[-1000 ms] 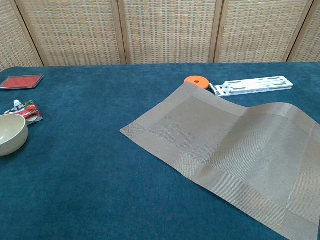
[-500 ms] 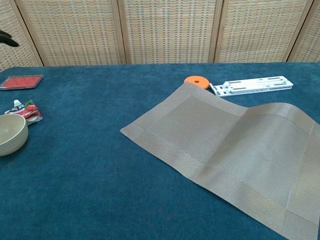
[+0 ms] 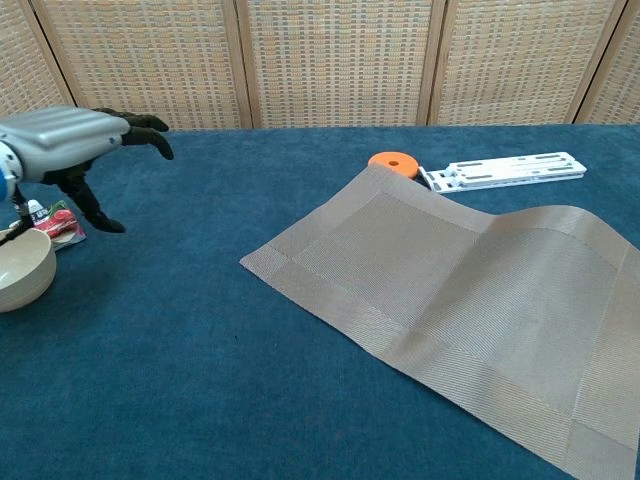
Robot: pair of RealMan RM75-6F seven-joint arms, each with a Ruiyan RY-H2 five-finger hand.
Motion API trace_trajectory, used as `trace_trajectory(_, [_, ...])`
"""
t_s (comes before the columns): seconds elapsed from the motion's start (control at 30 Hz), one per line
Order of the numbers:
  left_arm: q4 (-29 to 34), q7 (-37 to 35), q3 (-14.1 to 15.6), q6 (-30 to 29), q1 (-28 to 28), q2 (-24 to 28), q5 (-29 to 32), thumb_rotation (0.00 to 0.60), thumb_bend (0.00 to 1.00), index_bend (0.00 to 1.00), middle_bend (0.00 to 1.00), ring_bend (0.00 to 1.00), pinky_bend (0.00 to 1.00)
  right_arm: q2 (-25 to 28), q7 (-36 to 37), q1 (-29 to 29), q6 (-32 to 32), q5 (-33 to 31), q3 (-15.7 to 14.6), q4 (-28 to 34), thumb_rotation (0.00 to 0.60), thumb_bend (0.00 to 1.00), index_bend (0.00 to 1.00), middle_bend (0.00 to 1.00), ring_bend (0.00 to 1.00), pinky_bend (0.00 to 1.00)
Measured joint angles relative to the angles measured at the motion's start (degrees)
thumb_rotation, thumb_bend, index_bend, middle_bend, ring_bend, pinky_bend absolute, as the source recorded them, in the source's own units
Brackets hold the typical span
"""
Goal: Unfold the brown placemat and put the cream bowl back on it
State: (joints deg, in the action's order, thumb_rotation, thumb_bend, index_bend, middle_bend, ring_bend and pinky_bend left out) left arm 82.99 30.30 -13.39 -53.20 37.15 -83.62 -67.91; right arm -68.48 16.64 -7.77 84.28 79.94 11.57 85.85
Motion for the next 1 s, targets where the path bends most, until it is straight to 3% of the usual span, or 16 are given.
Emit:
trace_trajectory(0.37, [-9.3,4.2,0.5,4.9,8.0,-9.2,4.6,0.600,0.02,0.20,0.00,0.00,0.00,0.0,1.3,-0.2,-0.6,-0.8,0.4,-0.9,0.600,0.23,0.20,0.00,0.00,0.00])
trace_trajectory(1.0, [-21.8,4.5,1.5,7.6,14.6,-19.7,7.0,0.600,0.03,0.21,0.00,0.00,0.00,-0.2,3.3,-0.7,-2.5,-2.2,0.8,-2.0,0.600,0.23,0.20,0.00,0.00,0.00])
